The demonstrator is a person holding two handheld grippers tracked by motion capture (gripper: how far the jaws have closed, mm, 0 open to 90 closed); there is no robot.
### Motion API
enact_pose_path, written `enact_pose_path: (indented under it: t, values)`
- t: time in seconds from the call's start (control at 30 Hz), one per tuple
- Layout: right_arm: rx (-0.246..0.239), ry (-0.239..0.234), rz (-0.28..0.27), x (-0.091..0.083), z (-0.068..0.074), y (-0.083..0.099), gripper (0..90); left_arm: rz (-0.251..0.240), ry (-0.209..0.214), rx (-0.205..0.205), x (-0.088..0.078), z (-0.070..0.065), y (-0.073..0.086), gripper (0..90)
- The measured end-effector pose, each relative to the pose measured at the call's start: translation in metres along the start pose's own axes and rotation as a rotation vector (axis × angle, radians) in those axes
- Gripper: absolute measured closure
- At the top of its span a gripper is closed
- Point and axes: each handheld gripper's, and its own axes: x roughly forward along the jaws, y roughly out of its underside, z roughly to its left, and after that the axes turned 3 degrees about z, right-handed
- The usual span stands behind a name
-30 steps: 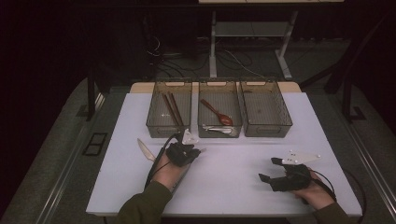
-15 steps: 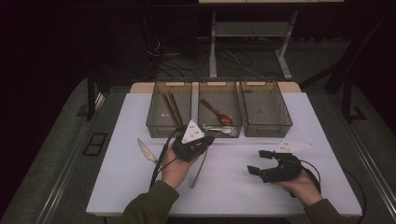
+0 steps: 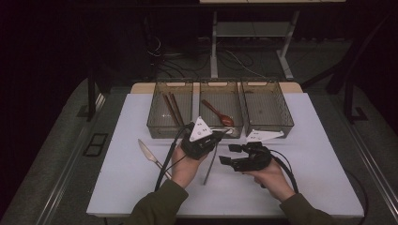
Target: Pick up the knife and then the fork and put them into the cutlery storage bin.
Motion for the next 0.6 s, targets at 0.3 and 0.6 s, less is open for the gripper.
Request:
enact_pose_path:
  t: [0.3,0.6]
  values:
    - [0.006,-0.041,-0.010,0.026,0.005,-0.007,56.7,-0.037,0.000,-0.033,-0.008,0.003,-0.002,87.6]
    - [0.015,-0.049,-0.016,0.022,0.004,-0.009,79.4,-0.046,-0.001,-0.038,-0.011,0.003,-0.001,87.7]
